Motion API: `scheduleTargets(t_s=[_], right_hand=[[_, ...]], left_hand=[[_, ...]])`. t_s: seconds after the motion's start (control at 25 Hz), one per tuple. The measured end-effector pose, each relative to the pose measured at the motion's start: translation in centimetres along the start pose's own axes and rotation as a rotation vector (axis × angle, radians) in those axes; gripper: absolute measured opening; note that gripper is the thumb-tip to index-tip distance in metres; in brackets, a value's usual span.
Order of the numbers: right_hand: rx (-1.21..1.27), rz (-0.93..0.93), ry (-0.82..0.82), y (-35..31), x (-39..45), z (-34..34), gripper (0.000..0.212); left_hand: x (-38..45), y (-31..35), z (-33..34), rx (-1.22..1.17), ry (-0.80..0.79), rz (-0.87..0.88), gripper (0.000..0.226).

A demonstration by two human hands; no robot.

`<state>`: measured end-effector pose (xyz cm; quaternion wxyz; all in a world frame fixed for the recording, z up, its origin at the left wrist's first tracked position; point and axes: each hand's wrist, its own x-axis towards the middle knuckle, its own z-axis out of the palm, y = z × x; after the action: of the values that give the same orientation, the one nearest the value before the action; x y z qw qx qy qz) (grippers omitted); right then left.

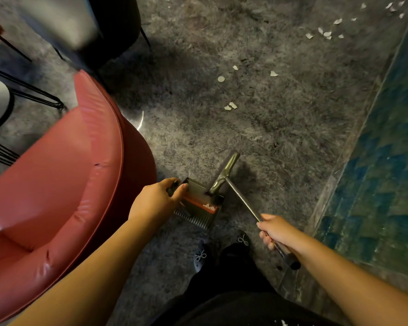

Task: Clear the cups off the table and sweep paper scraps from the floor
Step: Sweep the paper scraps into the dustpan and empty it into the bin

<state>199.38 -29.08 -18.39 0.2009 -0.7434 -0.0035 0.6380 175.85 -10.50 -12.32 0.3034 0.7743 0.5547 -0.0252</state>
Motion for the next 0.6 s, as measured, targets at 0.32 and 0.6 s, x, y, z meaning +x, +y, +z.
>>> scheduleTargets(t_s=[0.32,0.6], right_hand=[[0.053,-0.177,0.069,-3.9,-1.6,-2.2,0.029],[0.212,-0.179,0.111,-13.1,1.8,-9.4,0.045]], left_hand=[[3.4,2.6,-2.6,0.010,0.131,0.085,0.050],[13.3,9.0,-4.6,0.057,0.185,0.147,0.045]])
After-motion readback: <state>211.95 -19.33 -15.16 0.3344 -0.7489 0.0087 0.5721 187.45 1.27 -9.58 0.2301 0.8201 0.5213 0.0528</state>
